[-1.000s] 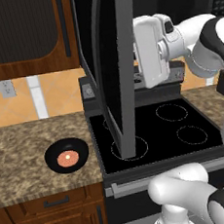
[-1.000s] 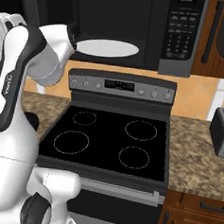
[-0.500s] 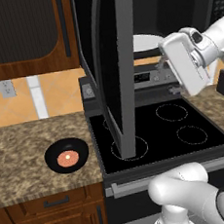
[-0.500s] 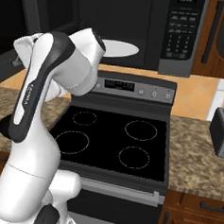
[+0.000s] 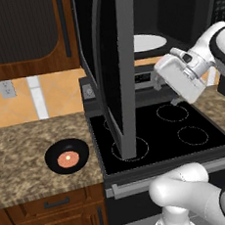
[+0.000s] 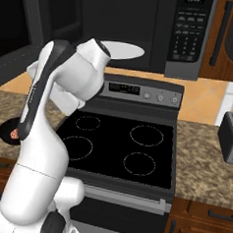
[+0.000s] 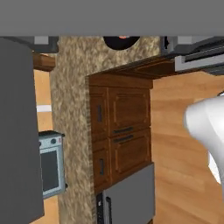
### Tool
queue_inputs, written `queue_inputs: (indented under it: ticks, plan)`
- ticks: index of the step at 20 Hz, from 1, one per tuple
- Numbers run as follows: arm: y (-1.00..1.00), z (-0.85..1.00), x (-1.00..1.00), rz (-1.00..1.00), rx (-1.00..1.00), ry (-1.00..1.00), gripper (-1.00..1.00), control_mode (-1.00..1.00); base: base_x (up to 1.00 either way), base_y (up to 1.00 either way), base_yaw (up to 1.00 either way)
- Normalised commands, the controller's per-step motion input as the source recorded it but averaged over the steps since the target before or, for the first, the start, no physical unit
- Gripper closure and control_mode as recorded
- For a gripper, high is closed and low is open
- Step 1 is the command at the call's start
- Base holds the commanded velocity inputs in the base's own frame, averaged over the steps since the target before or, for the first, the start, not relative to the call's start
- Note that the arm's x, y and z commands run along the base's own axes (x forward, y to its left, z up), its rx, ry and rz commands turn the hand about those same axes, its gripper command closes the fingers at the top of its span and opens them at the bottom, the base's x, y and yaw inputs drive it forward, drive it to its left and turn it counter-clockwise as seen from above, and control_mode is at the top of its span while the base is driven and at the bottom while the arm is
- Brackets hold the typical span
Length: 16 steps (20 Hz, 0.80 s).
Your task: Open the microwave, place the bowl with waffle inside the microwave, then close the microwave door and turn it on.
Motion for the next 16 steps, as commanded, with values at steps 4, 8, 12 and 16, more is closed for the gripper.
queue_inputs:
  ticks: [4, 8, 12, 16]
  plan:
    - [0.01, -0.68, 0.45, 0.14, -0.07, -0.27, -1.0, -1.0, 0.0, 0.0, 0.0]
    - [0.1, -0.46, 0.17, 0.08, -0.02, -0.24, -1.0, -1.0, 0.0, 0.0, 0.0]
    - [0.34, -0.32, 0.0, 0.04, 0.0, -0.24, -1.0, -1.0, 0.0, 0.0, 0.0]
    - [0.23, -0.43, 0.06, 0.01, 0.0, -0.16, -1.0, -1.0, 0.0, 0.0, 0.0]
